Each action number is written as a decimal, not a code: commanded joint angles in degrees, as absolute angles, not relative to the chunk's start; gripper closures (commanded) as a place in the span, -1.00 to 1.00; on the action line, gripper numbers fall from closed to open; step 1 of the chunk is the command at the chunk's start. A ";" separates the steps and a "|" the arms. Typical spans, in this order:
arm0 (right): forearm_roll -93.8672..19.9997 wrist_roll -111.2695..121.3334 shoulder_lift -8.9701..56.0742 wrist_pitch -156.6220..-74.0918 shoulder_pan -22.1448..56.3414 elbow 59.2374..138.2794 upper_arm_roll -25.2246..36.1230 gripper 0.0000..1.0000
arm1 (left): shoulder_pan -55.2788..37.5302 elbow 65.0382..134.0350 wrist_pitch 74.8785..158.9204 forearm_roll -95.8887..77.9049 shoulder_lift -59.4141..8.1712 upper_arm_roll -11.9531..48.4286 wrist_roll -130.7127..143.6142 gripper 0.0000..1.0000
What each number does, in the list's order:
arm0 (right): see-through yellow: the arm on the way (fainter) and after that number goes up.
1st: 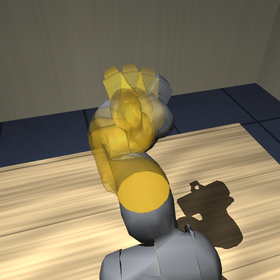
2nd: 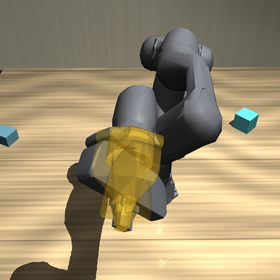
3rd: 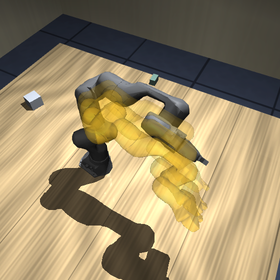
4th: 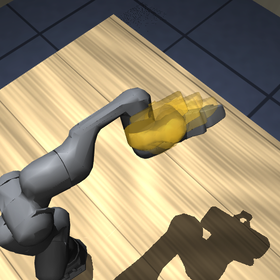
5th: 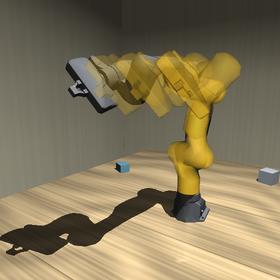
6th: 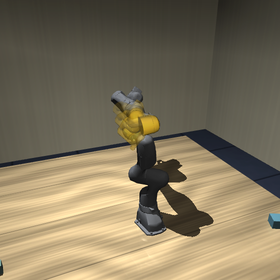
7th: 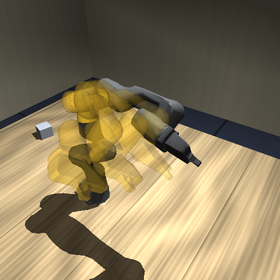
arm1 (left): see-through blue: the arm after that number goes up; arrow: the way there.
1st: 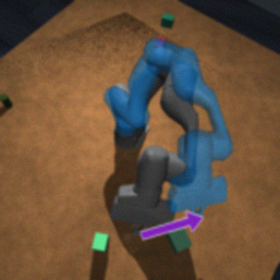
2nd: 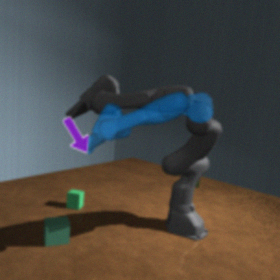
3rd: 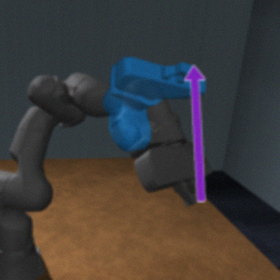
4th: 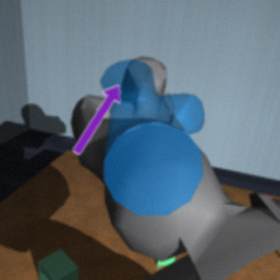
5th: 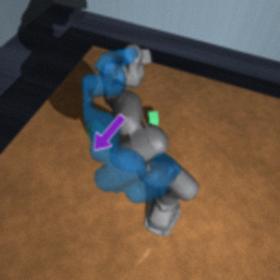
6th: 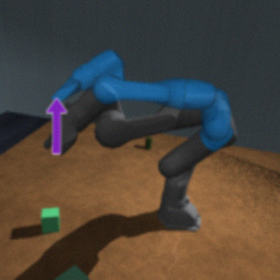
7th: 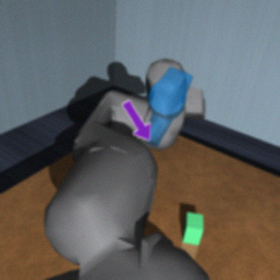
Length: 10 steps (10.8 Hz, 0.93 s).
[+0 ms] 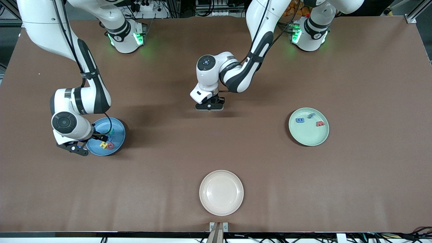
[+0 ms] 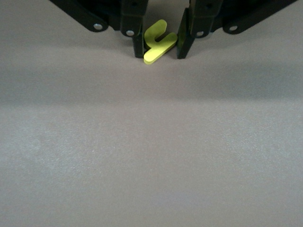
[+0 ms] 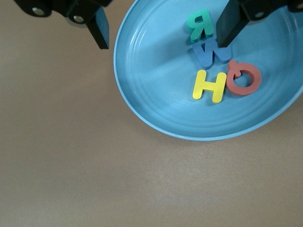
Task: Sort uppercase to blue plate, lowercase to green plate
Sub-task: 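Carry the yellow h toward the green plate while the right gripper withdraws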
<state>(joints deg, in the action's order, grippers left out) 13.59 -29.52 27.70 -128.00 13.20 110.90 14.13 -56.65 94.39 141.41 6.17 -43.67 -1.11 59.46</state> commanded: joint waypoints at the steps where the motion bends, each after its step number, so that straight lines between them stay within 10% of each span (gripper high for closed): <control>1: 13.80 -28.92 26.98 -126.92 12.83 111.01 13.54 -1.00 | -56.07 94.48 139.84 4.66 -43.24 -0.79 57.30 0.40; 10: 12.05 -28.83 25.41 -124.81 13.18 110.65 13.10 -1.00 | -53.71 98.07 134.74 1.70 -36.49 0.17 52.68 0.45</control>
